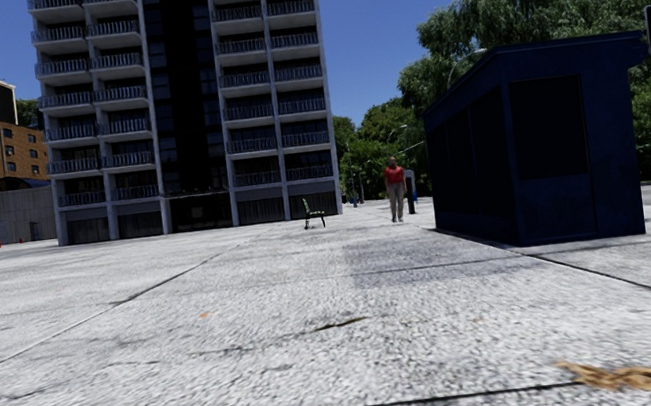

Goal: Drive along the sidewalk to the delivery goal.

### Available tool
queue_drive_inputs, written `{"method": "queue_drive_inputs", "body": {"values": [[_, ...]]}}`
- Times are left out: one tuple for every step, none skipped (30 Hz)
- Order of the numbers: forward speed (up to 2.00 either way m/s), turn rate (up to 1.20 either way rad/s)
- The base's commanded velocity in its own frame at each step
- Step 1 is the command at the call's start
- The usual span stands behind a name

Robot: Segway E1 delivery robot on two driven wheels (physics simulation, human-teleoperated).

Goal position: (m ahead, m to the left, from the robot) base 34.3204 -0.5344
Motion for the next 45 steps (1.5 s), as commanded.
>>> {"method": "queue_drive_inputs", "body": {"values": [[2.0, 0.0], [2.0, 0.0], [2.0, 0.0], [2.0, 0.0], [2.0, 0.0], [2.0, 0.0], [2.0, 0.0], [2.0, 0.0], [2.0, 0.0], [2.0, 0.0], [2.0, 0.01], [2.0, 0.09], [2.0, 0.09], [2.0, 0.14], [2.0, 0.17], [2.0, 0.18], [2.0, 0.18], [2.0, 0.19], [2.0, 0.2], [2.0, 0.2], [2.0, 0.2], [2.0, 0.2], [2.0, 0.2], [2.0, 0.2], [2.0, 0.2], [2.0, 0.2], [2.0, 0.2], [2.0, 0.16], [2.0, 0.11], [2.0, 0.0], [2.0, 0.0], [2.0, 0.0], [2.0, 0.0], [2.0, 0.0], [2.0, 0.0], [2.0, 0.0], [2.0, 0.0], [2.0, 0.0], [2.0, 0.0], [2.0, 0.0], [2.0, 0.0], [2.0, 0.0], [2.0, 0.0], [2.0, 0.0], [2.0, 0.0]]}}
